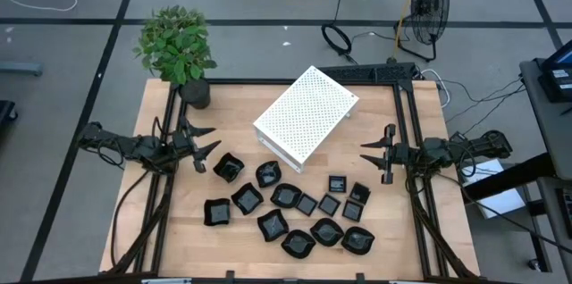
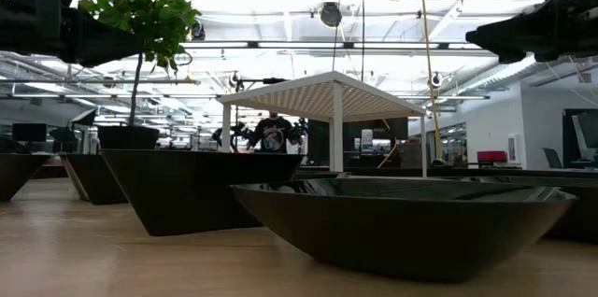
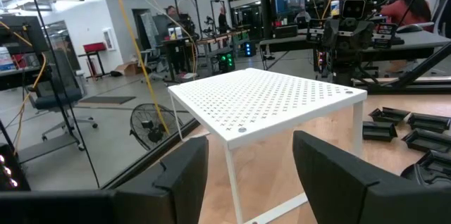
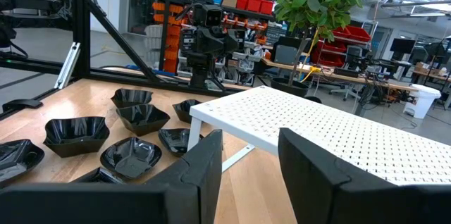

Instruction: Pick & Place Mini shaped plates

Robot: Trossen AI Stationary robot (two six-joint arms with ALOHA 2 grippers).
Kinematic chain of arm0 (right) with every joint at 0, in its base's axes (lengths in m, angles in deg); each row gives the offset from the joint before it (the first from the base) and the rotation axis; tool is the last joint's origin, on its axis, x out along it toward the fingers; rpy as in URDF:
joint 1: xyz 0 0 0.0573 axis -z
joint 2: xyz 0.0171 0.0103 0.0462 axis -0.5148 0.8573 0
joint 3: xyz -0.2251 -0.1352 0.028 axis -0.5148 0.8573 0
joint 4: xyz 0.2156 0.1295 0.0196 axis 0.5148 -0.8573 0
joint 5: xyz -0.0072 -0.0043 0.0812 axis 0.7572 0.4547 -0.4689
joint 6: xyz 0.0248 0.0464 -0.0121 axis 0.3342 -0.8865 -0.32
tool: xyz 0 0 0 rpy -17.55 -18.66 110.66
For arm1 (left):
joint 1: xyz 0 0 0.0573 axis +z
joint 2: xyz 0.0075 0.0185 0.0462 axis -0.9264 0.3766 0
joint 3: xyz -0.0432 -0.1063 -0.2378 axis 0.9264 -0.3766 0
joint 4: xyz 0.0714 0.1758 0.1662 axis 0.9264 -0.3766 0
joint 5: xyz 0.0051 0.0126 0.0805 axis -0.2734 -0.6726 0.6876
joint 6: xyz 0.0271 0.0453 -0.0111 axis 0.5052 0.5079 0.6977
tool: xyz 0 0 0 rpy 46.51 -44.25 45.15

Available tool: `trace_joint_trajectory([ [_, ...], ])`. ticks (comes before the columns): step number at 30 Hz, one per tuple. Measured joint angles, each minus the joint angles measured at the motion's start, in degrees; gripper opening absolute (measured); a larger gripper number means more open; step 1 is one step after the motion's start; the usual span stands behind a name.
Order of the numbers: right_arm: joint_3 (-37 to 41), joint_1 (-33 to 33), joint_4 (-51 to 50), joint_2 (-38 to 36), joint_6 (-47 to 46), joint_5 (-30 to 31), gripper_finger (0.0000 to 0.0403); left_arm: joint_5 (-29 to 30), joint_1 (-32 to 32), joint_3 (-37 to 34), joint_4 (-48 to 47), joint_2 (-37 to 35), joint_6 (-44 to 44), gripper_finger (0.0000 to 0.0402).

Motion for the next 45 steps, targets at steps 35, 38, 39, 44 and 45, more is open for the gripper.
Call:
trace_joint_trajectory([
  [35,0.1,0.0,10.1,0.1,-10.2,0.1,0.0130,0.0,0.0,0.0,0.0,0.0,0.0,0.0212],
  [38,0.1,0.0,13.7,0.2,-12.5,-0.1,0.0130,0.0,0.0,0.0,0.0,0.0,0.0,0.0212],
  [39,0.1,0.0,14.3,0.2,-14.2,-0.2,0.0130,0.0,0.0,0.0,0.0,0.0,0.0,0.0212],
  [44,0.1,0.1,15.8,0.2,-20.4,0.2,0.0130,0.0,0.0,0.0,0.0,0.0,0.0,0.0212],
  [45,0.1,0.1,15.7,0.2,-21.3,0.2,0.0130,0.0,0.0,0.0,0.0,0.0,0.0,0.0212],
])
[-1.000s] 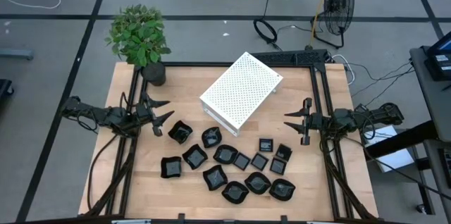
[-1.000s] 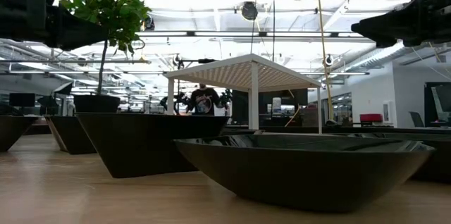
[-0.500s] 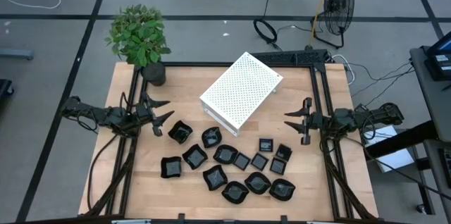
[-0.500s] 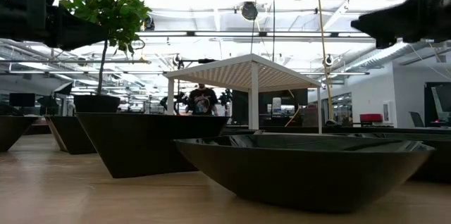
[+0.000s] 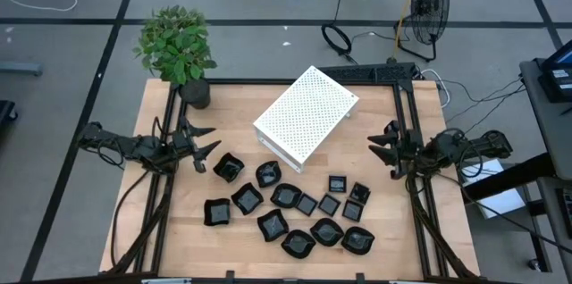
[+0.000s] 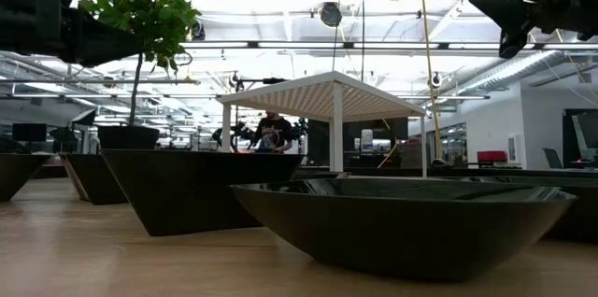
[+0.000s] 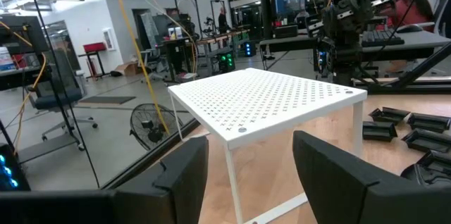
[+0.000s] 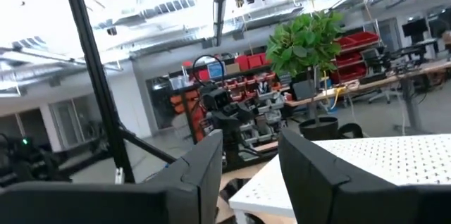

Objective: Pick & Place Mini shaped plates
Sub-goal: Put the black square plate on the shelf

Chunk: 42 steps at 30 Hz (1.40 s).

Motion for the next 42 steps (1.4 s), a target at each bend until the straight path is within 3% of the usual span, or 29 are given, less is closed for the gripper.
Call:
trace_joint_trajectory([
  [4,0.6,0.0,0.1,0.3,-4.3,-0.2,0.0130,0.0,0.0,0.0,0.0,0.0,0.0,0.0212],
  [7,0.8,-0.1,-0.3,1.3,-5.7,-6.3,0.0140,0.0,0.0,0.0,0.0,0.0,0.0,0.0212],
  [10,0.6,-0.2,-0.3,5.6,-10.7,-10.6,0.0168,0.0,0.0,0.0,0.0,0.0,0.0,0.0212],
  [14,-3.9,-0.7,-4.3,14.4,-10.9,-10.6,0.0220,0.0,0.0,0.0,0.0,0.0,0.0,0.0212],
  [16,-8.4,-0.8,-11.3,18.6,-10.7,-10.6,0.0243,0.0,0.0,0.0,0.0,0.0,0.0,0.0212],
  [20,-17.6,-0.8,-35.6,29.0,-18.1,-8.1,0.0263,0.0,0.0,0.0,0.0,0.0,0.0,0.0212],
  [24,-19.8,-0.8,-48.5,40.1,-24.2,-7.8,0.0261,0.0,0.0,0.0,0.0,0.0,0.0,0.0212],
  [32,-18.2,-3.5,-44.5,53.2,-29.2,-13.6,0.0238,0.0,0.0,0.0,0.0,0.0,0.0,0.0212],
  [42,-17.6,-8.1,-40.7,58.4,-32.8,-13.6,0.0202,0.0,0.0,0.0,0.0,0.0,0.0,0.0212],
])
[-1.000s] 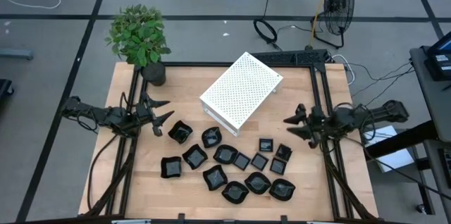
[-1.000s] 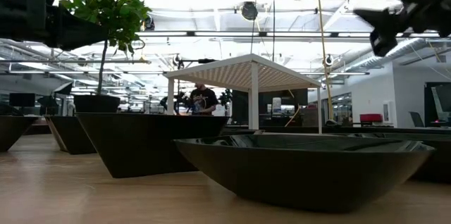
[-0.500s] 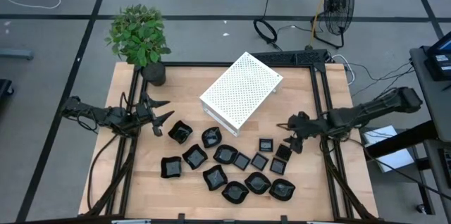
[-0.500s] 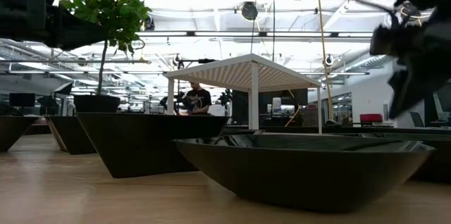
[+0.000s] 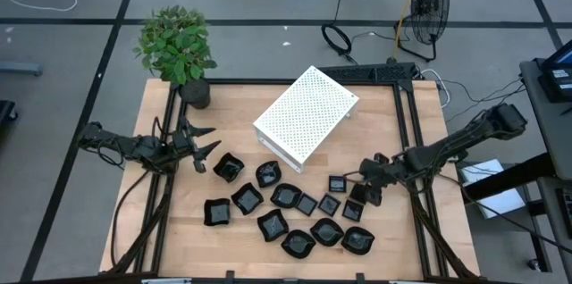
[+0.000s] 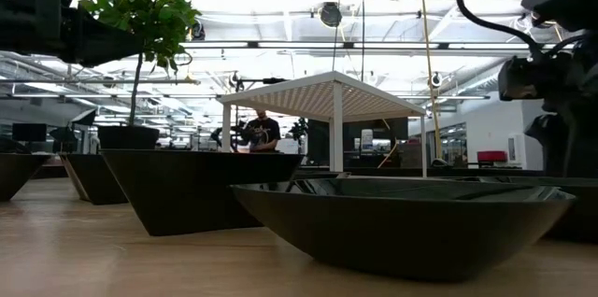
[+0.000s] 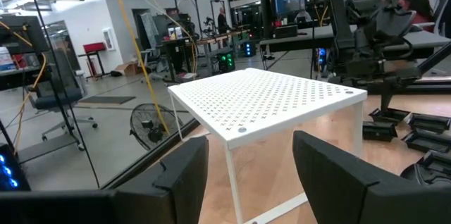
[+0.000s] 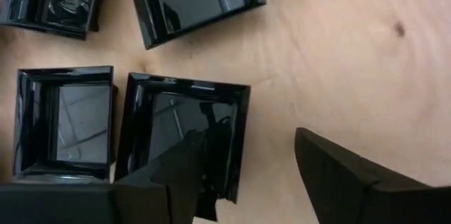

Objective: Pick & Place Mini shaped plates
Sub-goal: Put the black square plate on the shelf

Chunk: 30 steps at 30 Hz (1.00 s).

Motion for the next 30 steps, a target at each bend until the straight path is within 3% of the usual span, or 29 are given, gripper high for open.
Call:
trace_joint_trajectory([
  [8,0.0,-1.3,-0.1,0.9,-0.9,0.9,0.0152,0.0,0.0,0.0,0.0,0.0,0.0,0.0212],
  [23,0.0,-1.3,1.4,0.9,-0.2,0.3,0.0012,0.0,0.0,0.0,0.0,0.0,0.0,0.0212],
  [30,0.0,-1.3,2.2,0.8,1.4,0.2,0.0005,0.0,0.0,0.0,0.0,0.0,0.0,0.0212],
])
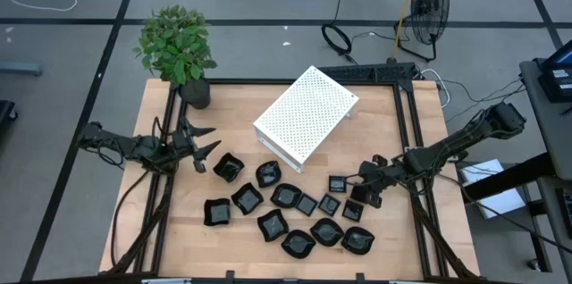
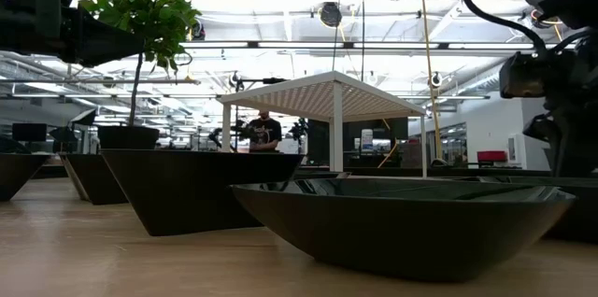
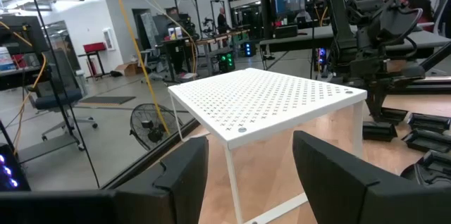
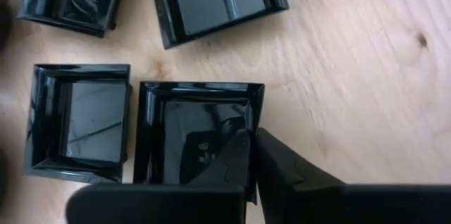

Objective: Pick & Place Mini shaped plates
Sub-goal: Put the black square plate on the shelf

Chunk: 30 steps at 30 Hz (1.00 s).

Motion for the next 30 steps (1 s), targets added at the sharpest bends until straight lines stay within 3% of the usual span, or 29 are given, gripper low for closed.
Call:
trace_joint_trajectory([
  [11,0.0,0.0,3.5,-7.8,0.8,0.4,0.0001,0.0,0.0,0.0,0.0,0.0,0.0,0.0212],
  [19,0.0,0.2,7.2,-15.3,3.1,6.2,0.0001,0.0,0.0,0.0,0.0,0.0,0.0,0.0212],
  [24,-0.6,3.6,15.4,-17.8,10.4,10.0,0.0000,0.0,0.0,0.0,0.0,0.0,0.0,0.0212],
  [28,-10.0,11.5,13.6,-15.6,18.3,2.9,0.0000,0.0,0.0,0.0,0.0,0.0,0.0,0.0212],
  [30,-16.9,15.4,8.6,-13.0,21.8,2.6,0.0000,0.0,0.0,0.0,0.0,0.0,0.0,0.0212],
])
